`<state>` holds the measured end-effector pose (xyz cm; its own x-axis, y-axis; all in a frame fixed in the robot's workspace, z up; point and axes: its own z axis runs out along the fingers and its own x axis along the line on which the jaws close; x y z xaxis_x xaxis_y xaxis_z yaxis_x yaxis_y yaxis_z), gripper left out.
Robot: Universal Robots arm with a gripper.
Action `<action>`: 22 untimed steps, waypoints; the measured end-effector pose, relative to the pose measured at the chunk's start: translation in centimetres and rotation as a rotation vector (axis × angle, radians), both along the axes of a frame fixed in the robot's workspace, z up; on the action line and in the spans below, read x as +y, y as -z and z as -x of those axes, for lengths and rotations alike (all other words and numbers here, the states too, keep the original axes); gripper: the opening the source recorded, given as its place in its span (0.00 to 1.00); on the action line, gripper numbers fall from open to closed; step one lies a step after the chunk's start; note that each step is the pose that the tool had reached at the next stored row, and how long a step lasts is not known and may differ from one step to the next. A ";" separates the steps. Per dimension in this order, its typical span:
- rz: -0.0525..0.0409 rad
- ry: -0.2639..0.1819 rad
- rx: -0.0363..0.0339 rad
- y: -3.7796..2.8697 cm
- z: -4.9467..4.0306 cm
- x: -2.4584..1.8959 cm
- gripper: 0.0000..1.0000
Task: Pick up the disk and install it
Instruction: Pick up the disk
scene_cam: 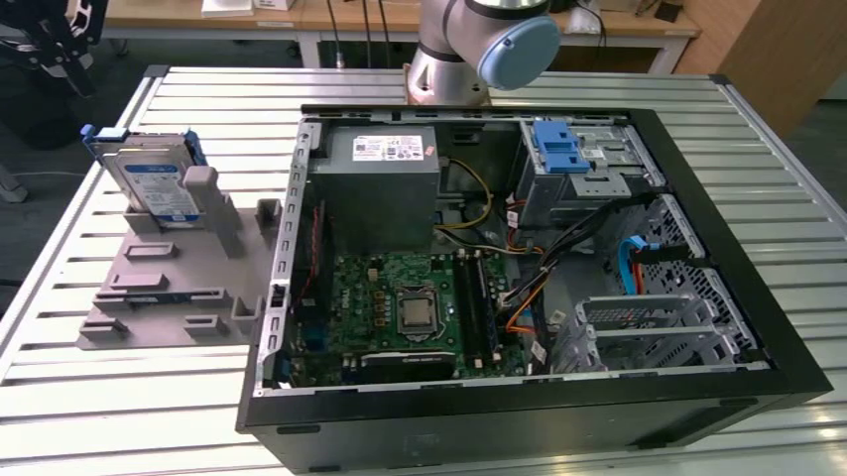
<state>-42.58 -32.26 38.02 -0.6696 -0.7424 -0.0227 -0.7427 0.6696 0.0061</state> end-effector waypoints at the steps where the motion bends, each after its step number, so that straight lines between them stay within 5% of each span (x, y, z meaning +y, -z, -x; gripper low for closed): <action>1: 0.0000 -0.007 -0.0001 0.00 0.00 0.00 0.11; 10: 0.0000 -0.035 -0.0001 0.00 0.00 0.00 0.11; 22: 0.0000 -0.221 0.0000 0.00 0.00 0.00 0.11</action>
